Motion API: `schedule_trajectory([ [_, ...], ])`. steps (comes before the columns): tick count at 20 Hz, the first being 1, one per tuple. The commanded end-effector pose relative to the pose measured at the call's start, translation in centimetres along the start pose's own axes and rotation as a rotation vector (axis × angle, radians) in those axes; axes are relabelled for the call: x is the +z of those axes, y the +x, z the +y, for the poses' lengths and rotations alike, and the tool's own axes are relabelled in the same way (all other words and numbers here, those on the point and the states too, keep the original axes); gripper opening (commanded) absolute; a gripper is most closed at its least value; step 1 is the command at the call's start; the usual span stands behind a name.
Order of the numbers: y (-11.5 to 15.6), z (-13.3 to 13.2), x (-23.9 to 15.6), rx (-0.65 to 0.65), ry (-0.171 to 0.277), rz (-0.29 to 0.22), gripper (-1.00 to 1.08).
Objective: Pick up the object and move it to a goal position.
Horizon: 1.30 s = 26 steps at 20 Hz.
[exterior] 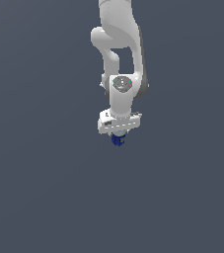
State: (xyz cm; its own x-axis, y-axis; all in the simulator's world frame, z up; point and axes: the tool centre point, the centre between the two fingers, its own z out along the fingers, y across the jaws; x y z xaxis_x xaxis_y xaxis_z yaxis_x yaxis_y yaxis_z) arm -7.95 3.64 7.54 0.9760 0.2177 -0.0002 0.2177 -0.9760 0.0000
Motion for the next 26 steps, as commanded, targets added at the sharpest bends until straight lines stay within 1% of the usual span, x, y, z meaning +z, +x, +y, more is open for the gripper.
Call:
schedule_trajectory([
  [1, 0.0, 0.0, 0.1, 0.0, 0.0, 0.0, -1.0],
  [8, 0.0, 0.1, -0.4, 0.0, 0.0, 0.0, -1.0],
  [14, -0.2, 0.7, -2.7, 0.0, 0.0, 0.0, -1.0],
  [20, -0.5, 1.8, -7.0, -0.001, 0.001, 0.0, -1.0],
  [26, -1.0, 3.3, -13.0, -0.001, 0.002, 0.0, -1.0],
])
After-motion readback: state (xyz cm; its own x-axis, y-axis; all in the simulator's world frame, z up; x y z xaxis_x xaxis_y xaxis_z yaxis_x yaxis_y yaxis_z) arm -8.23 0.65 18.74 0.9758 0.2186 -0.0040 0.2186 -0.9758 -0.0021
